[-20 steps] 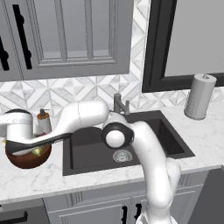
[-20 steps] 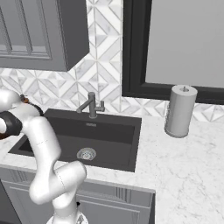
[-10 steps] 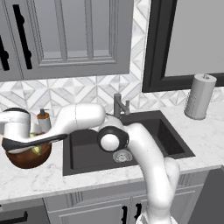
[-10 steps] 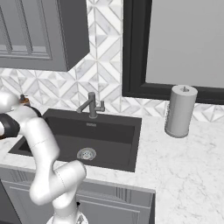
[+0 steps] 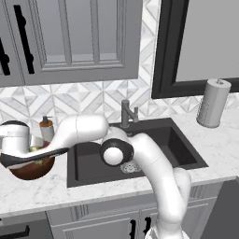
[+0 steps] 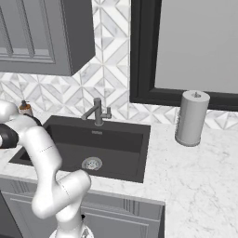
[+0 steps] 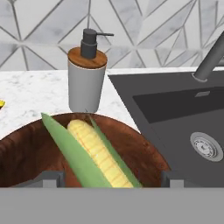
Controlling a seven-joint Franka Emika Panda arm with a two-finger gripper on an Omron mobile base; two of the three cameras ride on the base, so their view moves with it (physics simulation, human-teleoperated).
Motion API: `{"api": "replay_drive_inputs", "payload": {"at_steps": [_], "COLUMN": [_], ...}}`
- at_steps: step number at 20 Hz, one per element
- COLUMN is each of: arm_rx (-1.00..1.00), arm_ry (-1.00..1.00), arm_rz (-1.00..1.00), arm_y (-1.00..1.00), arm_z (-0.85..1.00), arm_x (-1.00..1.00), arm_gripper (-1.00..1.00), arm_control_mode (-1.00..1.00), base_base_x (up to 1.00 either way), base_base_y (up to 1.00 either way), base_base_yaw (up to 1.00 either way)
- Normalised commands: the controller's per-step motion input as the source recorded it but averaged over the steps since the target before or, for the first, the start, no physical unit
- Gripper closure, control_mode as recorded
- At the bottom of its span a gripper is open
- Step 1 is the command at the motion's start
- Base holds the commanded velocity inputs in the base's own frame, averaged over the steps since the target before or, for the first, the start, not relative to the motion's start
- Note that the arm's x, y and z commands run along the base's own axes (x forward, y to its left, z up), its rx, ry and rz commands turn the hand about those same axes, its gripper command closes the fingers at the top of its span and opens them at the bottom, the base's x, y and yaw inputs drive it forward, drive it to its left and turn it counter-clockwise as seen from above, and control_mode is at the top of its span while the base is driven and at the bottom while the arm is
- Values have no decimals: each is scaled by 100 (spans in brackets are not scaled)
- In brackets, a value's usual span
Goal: Pick the corn from the sink and place it in the bowl. Then pick the bowl and place it in the microwave. Then close the microwave door and press the start button.
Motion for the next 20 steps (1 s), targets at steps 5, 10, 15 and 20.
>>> {"api": "replay_drive_inputs", "payload": {"at_steps": [5, 10, 15, 20], "arm_rx": [3, 7, 18, 26], "arm_ry": [-2, 1, 9, 1], "arm_rz": [-5, -8, -7, 0], "arm_y": [0, 0, -28, -83], "arm_z": [-11, 29, 19, 0], "arm_x": [0, -10, -32, -23], "arm_gripper": [-100, -100, -100, -100], "arm_control_mode": [-100, -100, -100, -100], "base_base_x": [0, 0, 0, 0], "base_base_y": [0, 0, 0, 0], "base_base_yaw": [0, 0, 0, 0]}}
